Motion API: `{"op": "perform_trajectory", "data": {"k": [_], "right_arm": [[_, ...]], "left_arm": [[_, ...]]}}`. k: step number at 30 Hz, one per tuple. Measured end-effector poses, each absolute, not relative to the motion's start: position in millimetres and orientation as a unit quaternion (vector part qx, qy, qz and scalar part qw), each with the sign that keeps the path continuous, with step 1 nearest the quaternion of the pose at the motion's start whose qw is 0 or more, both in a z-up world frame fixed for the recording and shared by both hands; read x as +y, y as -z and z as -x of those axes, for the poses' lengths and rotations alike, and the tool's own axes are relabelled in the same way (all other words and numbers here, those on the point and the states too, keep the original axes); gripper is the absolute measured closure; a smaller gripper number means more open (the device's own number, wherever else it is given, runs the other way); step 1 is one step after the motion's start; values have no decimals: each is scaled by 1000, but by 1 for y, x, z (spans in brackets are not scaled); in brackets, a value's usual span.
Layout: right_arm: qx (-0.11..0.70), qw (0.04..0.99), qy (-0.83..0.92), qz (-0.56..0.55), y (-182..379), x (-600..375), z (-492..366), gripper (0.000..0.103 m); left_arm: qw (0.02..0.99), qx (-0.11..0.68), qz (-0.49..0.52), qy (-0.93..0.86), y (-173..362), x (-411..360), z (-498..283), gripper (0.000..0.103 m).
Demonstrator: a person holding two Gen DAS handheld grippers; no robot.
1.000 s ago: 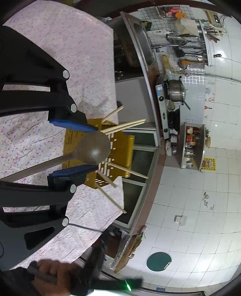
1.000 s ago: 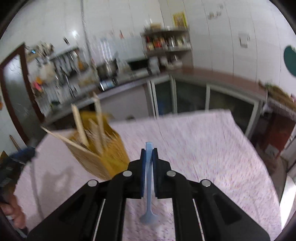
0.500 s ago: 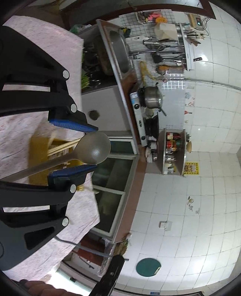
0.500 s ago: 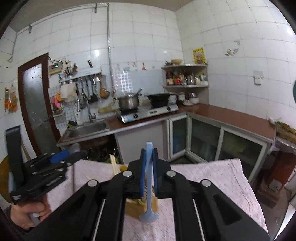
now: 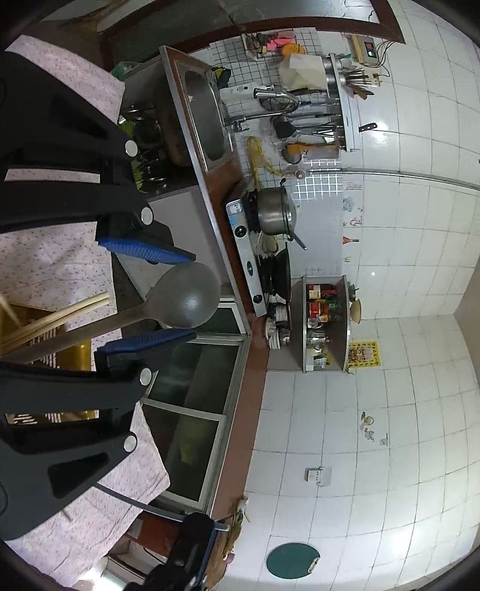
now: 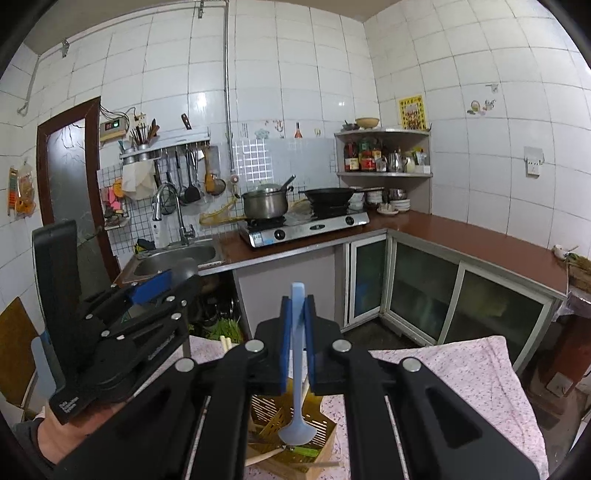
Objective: Organize utensils
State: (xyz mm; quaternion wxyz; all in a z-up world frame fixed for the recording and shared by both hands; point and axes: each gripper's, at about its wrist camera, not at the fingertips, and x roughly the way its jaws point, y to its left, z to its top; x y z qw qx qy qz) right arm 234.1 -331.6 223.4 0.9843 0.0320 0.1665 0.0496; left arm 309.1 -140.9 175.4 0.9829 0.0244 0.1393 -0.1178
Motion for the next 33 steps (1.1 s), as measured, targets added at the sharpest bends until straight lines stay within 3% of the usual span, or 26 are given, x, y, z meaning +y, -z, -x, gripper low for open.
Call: {"op": "perform_trajectory", "data": {"k": [6,19,23,25,26,28,33], "right_arm": [[177,982,-47,-34,-203,-336,-248,96],[184,981,-50,-45,-190,-344,-231,94],[170,983,-49,-58,-195,-352,-200,93],[166,983,-48,-59,-193,-354,-184,68],[161,984,-42,-58,-189,-355,-170,61],[163,985,-32,-51,-179,-354,-150,55],[170,985,-13,-27,-143,-344,-96,32]], "left_arm": [[983,146,-40,107,-139,-150,-328,68],[980,159,-24,116,-127,-137,-318,65],[980,152,-6,129,-136,-118,-286,51],[980,147,6,134,-134,-104,-264,32],[981,144,12,133,-131,-96,-252,20],[983,137,15,123,-118,-78,-222,8],[985,148,15,88,-73,-37,-152,5]]}}
